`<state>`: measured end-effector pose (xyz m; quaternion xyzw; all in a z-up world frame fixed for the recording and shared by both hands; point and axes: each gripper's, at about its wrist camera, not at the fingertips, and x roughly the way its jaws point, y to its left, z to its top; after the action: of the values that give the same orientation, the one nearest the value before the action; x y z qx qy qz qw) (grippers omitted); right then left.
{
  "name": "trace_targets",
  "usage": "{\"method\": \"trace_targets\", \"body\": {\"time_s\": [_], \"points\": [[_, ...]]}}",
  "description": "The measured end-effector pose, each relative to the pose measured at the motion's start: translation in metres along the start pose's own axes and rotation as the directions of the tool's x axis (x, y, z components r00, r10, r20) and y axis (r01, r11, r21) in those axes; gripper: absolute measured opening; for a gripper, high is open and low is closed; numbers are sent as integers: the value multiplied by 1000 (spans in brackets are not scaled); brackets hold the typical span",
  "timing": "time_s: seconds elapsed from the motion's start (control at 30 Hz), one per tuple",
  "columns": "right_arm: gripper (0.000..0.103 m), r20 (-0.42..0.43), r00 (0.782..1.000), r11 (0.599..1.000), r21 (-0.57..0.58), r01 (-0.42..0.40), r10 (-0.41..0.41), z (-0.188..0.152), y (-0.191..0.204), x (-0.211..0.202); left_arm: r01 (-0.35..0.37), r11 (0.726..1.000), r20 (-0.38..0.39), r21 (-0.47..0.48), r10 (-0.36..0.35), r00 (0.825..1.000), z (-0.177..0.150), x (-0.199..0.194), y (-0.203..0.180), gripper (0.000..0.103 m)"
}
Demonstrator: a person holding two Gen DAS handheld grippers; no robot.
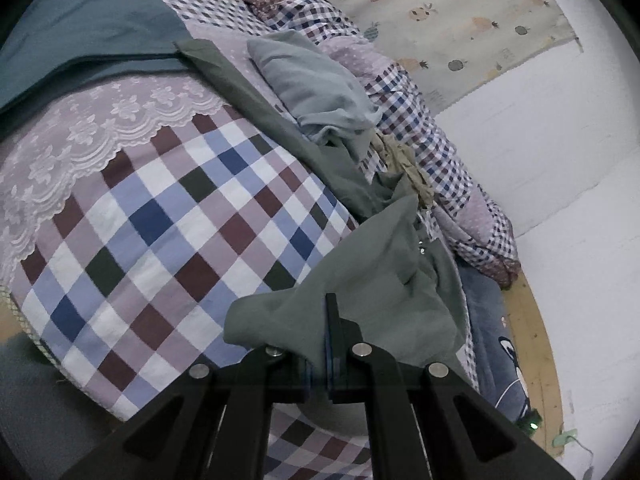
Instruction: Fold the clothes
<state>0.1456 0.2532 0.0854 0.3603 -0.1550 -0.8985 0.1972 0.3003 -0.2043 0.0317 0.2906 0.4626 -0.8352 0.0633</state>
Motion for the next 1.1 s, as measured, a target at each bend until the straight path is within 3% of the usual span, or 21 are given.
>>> {"method": "trace_targets", "body": {"time_s": [0.17,0.5,0.57,0.7,0.9,0.97,1.03,1.1], "points": [[1,95,995,999,30,-11,9,-11,1,-66,45,999,3,-22,-45,999,-3,-8,0,3],[1,127,988,996,22,85,-87,-56,3,-149,156,988,22,0,-156,987,-33,-47,-16,3],[1,114,988,994,33,104,-107,-62,-1,-156,178,984,20,18,-178,984,-35,-53,-20,3],[2,-1,983,982,23,185,-185,-71,-8,-138,121,993,26,-16,-120,992,-29,-50,-14,3],[2,-106,949,953,27,302,-297,-80,-22,-119,95,995,49,-42,-93,994,-26,-54,-6,10],[5,-109,933,936,45,350,-344,-81,-27,-120,99,995,82,-29,-96,992,-24,-62,-6,28],[5,-98,930,931,63,360,-353,-79,-29,-120,107,994,112,-16,-105,988,-23,-69,-4,46],[5,-58,944,944,46,328,-325,-77,-20,-122,96,995,116,-26,-92,989,-21,-70,1,52]]}}
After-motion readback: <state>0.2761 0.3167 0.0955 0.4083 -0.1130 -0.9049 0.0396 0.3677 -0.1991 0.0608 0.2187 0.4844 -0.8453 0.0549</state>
